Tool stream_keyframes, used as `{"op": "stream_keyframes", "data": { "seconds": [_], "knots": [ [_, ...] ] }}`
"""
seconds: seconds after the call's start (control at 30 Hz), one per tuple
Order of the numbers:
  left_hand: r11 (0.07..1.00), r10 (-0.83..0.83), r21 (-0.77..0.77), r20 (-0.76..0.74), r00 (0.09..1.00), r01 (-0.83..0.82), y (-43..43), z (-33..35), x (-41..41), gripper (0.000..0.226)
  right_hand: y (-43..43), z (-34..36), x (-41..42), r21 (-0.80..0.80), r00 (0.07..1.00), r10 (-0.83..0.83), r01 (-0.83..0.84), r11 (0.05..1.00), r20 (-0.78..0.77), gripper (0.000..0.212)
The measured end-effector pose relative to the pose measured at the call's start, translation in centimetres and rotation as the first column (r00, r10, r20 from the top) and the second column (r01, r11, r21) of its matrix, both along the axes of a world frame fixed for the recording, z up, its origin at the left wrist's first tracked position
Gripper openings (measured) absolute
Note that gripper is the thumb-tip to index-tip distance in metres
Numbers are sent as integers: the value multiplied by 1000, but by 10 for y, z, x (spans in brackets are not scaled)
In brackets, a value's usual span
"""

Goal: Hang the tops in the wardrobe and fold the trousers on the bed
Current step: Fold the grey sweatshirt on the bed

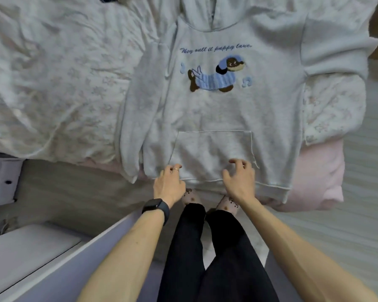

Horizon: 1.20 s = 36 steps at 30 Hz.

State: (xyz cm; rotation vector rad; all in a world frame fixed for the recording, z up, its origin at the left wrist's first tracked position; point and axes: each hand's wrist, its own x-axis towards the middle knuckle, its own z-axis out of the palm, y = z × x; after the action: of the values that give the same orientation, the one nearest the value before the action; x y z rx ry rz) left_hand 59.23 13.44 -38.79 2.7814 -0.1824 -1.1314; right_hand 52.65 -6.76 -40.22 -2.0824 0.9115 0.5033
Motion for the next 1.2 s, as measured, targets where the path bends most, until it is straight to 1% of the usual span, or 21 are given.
{"op": "stream_keyframes", "data": {
  "seconds": [0.1,0.17,0.2,0.27,0.33,0.37,0.47,0.53,0.57,0.6,0.67,0.7,0.77,0.83,0.93,0.97,1.0,1.07,1.1,1.13,1.2],
  "knots": [
    [986,157,-67,92,983,-151,0,10,28,53,16,12,47,32,994,80,-82,996,73,37],
    [961,270,-106,169,948,-255,12,13,48,52,27,20,78,38,981,162,-167,985,104,37],
    [934,350,-143,206,914,-326,24,13,61,52,37,23,99,36,968,219,-225,974,121,38],
    [877,475,-204,243,846,-434,39,9,77,51,45,25,125,41,954,262,-271,962,144,39],
    [824,565,-210,240,789,-526,66,-2,94,58,63,19,157,42,933,321,-332,943,166,41],
    [831,556,-173,238,797,-528,77,-9,100,65,72,14,169,59,927,333,-347,936,170,42],
    [918,375,34,256,891,-396,111,-36,116,85,103,-6,209,194,951,284,-304,933,123,52],
    [947,269,108,252,930,-303,121,-45,119,82,115,-13,223,335,982,186,-186,924,33,62],
    [953,263,90,232,936,-290,133,-50,127,76,128,-18,235,394,991,136,-123,911,-5,62],
    [956,265,67,213,941,-284,148,-51,137,68,142,-23,249,438,997,79,-59,897,-28,56],
    [962,268,0,205,941,-274,170,-39,155,53,158,-18,275,498,998,-49,61,865,-36,28],
    [961,274,-21,235,933,-277,185,-28,167,48,167,-12,290,516,996,-83,87,852,-32,15],
    [953,300,-76,335,893,-292,213,0,199,41,182,6,322,582,992,-127,112,806,-15,6],
    [955,294,-99,459,839,-280,242,34,242,36,198,31,357,642,991,-134,84,762,29,6],
    [970,222,-66,638,737,-235,282,83,317,30,219,62,409,688,989,-57,-51,724,134,16],
    [973,190,-30,663,724,-228,293,95,339,31,224,67,421,681,983,1,-128,721,183,21],
    [971,163,22,660,733,-236,306,104,364,36,229,70,433,652,968,73,-217,726,241,28],
    [941,132,177,591,796,-288,324,110,399,49,232,67,442,509,921,261,-378,773,287,45],
    [918,116,256,556,823,-303,329,108,409,56,230,62,442,406,894,365,-444,798,259,49],
    [904,106,304,522,846,-301,328,104,411,63,227,54,435,299,855,472,-517,802,214,49],
    [927,112,266,479,871,-265,314,90,403,71,215,33,415,106,741,662,-672,733,117,50]
  ]
}}
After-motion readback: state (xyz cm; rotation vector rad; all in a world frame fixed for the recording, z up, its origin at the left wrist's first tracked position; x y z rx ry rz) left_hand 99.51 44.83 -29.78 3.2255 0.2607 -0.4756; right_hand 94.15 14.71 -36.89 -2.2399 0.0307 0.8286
